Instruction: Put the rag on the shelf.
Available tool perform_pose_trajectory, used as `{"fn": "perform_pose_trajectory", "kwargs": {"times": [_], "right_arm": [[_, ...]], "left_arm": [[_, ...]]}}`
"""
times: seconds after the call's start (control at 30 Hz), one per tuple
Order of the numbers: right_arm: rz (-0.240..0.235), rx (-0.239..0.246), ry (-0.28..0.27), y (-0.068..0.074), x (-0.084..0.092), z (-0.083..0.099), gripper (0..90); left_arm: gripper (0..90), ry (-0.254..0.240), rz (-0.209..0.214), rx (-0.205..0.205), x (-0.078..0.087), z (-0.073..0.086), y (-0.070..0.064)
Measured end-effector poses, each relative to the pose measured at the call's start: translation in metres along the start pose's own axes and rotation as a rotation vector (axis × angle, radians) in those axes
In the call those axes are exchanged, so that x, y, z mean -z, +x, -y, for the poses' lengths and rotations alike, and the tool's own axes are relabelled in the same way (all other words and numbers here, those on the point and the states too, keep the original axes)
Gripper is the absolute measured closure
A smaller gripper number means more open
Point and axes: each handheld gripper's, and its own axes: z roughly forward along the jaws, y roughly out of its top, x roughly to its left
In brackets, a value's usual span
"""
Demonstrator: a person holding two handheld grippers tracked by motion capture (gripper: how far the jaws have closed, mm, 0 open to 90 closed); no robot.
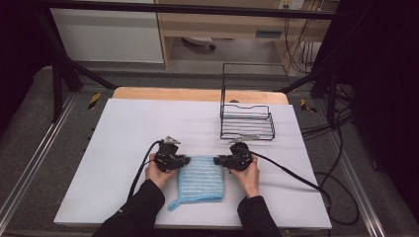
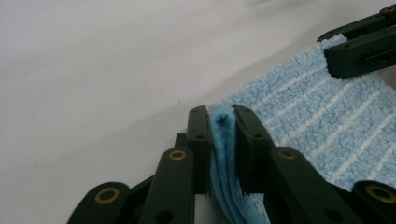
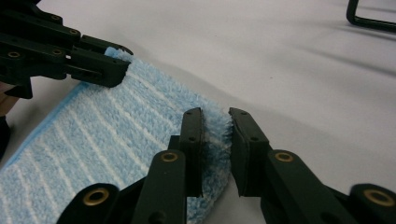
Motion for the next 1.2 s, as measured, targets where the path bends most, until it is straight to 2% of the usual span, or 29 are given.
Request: {"fn": "perform_pose_trajectory", "kwargs": {"times": [0.1, 0.53, 0.83, 0.87, 1.0, 1.2], "right_arm": [[-0.009, -0.009, -0.004, 0.000, 0.002, -0.001, 79.6], [-0.037, -0.007, -0.077, 0.010, 0.021, -0.004, 80.7], [-0.039, 0.027, -0.134, 0.021, 0.038, -0.006, 81.2], [-0.036, 0.042, -0.152, 0.023, 0.042, -0.008, 81.2], [-0.046, 0.045, -0.180, 0.026, 0.049, -0.010, 81.3], [-0.043, 0.075, -0.218, 0.035, 0.062, -0.014, 81.3]], "left_arm": [[78.9, -0.006, 0.014, 0.012, 0.002, 0.000, 0.002], [79.3, -0.065, 0.030, 0.001, 0.020, -0.003, -0.005], [79.3, -0.132, 0.039, -0.022, 0.039, -0.008, -0.014], [79.3, -0.140, 0.038, -0.025, 0.041, -0.009, -0.015], [79.3, -0.176, 0.042, -0.033, 0.050, -0.011, -0.020], [79.4, -0.225, 0.023, -0.060, 0.063, -0.015, -0.029]]}}
